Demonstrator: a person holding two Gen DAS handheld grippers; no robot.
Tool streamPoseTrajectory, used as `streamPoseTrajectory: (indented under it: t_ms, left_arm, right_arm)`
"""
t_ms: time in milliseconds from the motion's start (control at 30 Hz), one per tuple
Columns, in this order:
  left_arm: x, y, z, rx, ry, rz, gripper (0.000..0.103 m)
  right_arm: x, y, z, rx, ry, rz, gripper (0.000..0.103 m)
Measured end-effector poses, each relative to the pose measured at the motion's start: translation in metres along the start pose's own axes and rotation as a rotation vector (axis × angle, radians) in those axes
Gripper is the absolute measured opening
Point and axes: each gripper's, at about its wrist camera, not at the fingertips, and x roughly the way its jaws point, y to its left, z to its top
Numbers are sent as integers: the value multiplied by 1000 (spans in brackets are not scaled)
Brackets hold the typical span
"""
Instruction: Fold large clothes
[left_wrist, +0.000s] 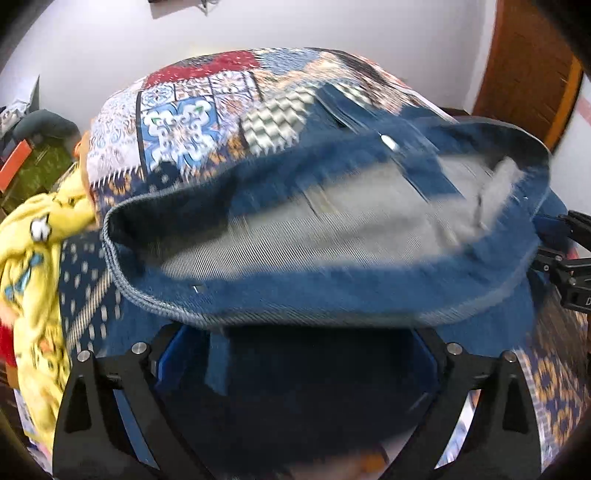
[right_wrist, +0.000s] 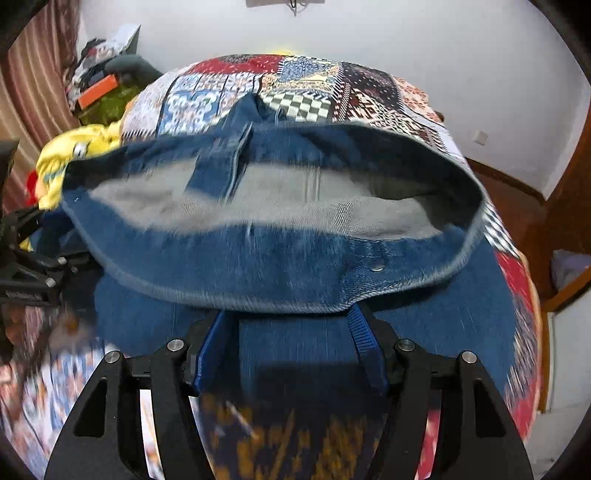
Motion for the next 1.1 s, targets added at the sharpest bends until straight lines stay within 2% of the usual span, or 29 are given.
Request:
streamPoseTrajectory:
  t_ms: [67,100,167,200,267,367,433,533,667,800,867,933,967,1033,1100]
  left_arm:
    - [13,19,26,-63,21,5,96]
    - [17,32,42,-118,25,13,88]
    - [19,52,67,-198,29,6,83]
    - [15,61,76,-233,6,20,83]
    - [3,74,88,-275,-40,63,83]
    - [-16,80,91,-277,-82,30,83]
    - [-26,76,83,-258,-94,21,86]
    - [-34,59,67,-187,-97,18,86]
    - [-32,28,34,-102,-60,-29,86]
    - [-21,8,3,-84,-25,-89,86]
    - [-12,2,-10,-73,-2,-92,86]
    - [-5,-1,-22,-46,11,-59,87]
    - [-4,-2,-28,-29,-6,-36,89]
    - [-8,-1,-40,-14,-43,-9,94]
    - [-13,4,-48,-15,-64,-9,95]
  right_arm:
    - [13,-4,25,43,18,1,60]
    - [20,-9,44,71,11,-2,60]
    - [21,-15,72,108,-37,-41,60]
    - [17,-20,86,133,-80,-101,60]
    - [6,-28,103,171,-132,-148,60]
    - [-13,-35,105,217,-163,-84,60]
    - [-23,-33,98,213,-181,-39,60]
    - [-31,-13,77,139,-174,-30,60]
    - [-25,12,51,35,-159,-10,60]
    - [-3,32,25,-50,-91,1,60]
    - [8,31,16,-81,-57,-29,60]
    - [13,24,6,-89,-49,-39,69]
    - [11,17,2,-72,-57,-46,77]
    - [6,-2,-5,-41,-49,-85,79]
    - [3,-18,-11,-29,-32,-133,79]
